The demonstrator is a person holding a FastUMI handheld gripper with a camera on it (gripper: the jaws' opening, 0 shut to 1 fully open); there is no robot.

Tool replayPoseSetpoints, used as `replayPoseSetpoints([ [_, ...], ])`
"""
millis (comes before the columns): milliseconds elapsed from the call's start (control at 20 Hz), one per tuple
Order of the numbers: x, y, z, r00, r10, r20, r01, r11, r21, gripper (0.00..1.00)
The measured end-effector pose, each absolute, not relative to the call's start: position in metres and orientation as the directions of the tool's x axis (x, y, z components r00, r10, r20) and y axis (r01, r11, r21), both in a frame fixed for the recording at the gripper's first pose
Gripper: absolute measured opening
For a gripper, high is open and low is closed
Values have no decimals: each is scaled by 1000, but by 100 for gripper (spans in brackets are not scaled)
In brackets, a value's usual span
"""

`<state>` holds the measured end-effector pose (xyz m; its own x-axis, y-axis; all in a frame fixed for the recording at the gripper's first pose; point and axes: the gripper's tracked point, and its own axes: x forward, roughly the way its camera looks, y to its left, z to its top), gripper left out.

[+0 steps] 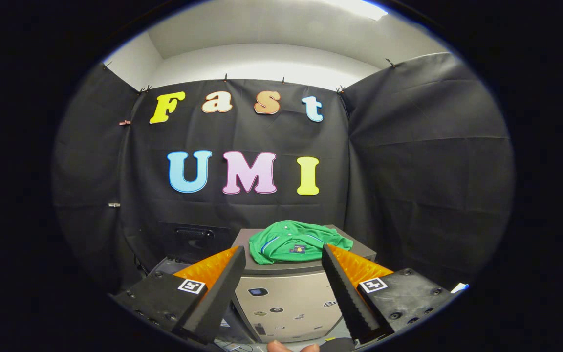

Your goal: Put the clothes into the washing machine and then close the washing machine lid.

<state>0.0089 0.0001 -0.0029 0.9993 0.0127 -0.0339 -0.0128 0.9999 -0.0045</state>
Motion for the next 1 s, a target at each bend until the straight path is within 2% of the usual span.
replayPoseSetpoints([
  [500, 65, 1, -5, 993, 51, -102, -54, 998, -21, 98],
  [1000, 180, 6, -25, 947, 92, -308, -108, 994, -35, 99],
])
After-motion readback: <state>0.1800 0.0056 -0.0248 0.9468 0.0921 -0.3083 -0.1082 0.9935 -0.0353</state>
